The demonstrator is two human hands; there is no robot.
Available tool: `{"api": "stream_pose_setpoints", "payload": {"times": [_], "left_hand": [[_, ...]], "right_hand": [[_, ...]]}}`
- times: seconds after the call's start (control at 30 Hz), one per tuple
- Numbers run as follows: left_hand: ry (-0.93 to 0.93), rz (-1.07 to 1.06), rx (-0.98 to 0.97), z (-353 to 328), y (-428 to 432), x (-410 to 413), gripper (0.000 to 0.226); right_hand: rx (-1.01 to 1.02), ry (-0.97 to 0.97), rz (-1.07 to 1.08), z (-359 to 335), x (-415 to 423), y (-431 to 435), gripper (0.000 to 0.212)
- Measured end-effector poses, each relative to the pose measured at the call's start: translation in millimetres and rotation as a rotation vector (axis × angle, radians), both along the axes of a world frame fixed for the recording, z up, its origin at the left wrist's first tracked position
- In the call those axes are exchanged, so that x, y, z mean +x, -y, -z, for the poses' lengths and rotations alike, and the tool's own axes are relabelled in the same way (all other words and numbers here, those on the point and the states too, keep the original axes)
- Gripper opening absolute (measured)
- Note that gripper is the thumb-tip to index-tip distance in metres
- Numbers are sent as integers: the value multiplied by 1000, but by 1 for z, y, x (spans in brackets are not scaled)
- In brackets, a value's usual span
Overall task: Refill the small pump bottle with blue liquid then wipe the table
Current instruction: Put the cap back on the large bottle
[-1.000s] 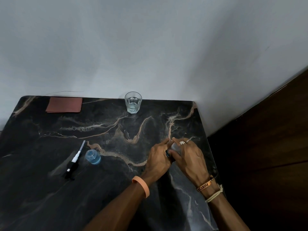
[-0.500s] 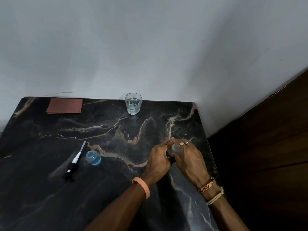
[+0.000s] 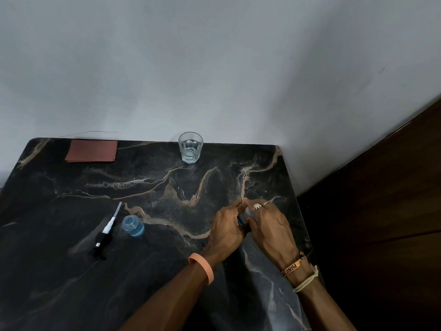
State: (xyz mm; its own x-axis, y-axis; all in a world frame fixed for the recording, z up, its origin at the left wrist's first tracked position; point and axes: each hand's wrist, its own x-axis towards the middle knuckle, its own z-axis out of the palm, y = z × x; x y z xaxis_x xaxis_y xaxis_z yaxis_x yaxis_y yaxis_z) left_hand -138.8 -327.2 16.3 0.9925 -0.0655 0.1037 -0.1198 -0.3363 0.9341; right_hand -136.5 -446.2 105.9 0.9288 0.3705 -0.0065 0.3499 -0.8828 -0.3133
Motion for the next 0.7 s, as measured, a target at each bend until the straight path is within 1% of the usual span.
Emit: {"api": "stream_pose_setpoints", "payload": {"times": [0.3,0.47,0.57,0.7], "left_hand": [[-4,3,3,0,-1,0,36],[-1,-1,-57,-3,-1,-1,31],[-45,-21,-52,-4,-2,-1,35],[-91,-39,-7,0,-2,0,41]], "right_hand": [[-60,-23,-10,1,5,2,21],[-62,-16,-41,4,7,3,20],[-35,-12,-55,6,7,4,19],[-92,5,-48,14,5,4,22]]}}
